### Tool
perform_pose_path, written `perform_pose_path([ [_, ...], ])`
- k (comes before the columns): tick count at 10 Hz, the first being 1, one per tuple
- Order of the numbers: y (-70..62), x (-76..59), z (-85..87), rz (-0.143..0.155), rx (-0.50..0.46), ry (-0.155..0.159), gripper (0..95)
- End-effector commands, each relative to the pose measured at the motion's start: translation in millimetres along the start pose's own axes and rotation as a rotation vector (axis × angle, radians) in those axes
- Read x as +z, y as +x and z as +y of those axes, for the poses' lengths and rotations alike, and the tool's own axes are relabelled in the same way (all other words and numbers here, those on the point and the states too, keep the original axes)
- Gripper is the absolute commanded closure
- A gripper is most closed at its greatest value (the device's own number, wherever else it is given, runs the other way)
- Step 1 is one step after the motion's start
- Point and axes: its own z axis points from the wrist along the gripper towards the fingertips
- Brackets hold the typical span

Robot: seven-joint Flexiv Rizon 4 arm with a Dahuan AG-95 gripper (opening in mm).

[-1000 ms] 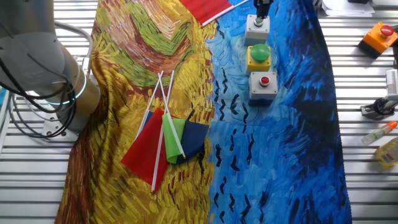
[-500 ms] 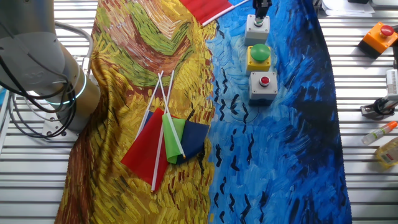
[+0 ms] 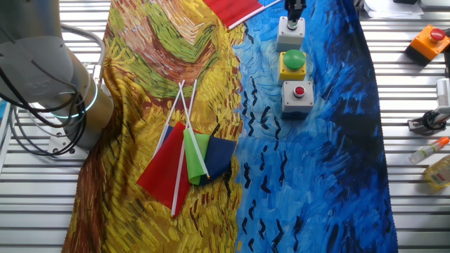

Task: Press three buttons from left to right in sequence

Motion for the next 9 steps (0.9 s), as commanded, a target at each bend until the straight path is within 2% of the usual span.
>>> perform_pose_path([
  [1, -1.5, 0.5, 2.8, 0.004, 0.007, -0.005, 38.0],
  [3, -1.8, 1.2, 2.9, 0.008, 0.021, -0.028, 38.0],
  [9, -2.3, 1.9, 3.4, 0.012, 0.017, -0.028, 38.0],
])
